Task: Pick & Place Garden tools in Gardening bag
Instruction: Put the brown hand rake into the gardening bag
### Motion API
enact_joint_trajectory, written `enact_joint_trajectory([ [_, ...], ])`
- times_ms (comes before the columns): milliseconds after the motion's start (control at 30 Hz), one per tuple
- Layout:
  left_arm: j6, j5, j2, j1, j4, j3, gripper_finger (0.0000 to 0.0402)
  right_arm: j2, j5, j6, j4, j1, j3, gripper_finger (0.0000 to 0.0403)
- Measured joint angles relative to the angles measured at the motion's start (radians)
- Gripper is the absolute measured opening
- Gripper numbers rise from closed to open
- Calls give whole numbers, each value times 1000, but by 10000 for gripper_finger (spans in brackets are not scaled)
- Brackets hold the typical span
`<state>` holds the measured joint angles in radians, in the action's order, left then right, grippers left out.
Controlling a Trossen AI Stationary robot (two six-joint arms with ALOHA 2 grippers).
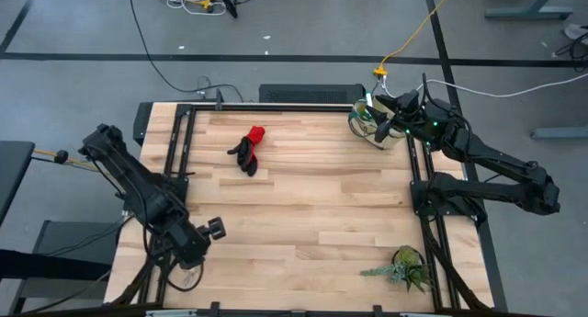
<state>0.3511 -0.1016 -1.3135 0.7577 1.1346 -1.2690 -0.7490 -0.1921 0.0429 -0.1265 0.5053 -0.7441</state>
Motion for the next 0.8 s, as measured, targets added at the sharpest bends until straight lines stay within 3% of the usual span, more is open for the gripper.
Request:
enact_joint_trajectory([
  [800, 26, 39, -31, 21, 45, 0, 115, 0, 52, -2, 6, -2, 0, 222],
])
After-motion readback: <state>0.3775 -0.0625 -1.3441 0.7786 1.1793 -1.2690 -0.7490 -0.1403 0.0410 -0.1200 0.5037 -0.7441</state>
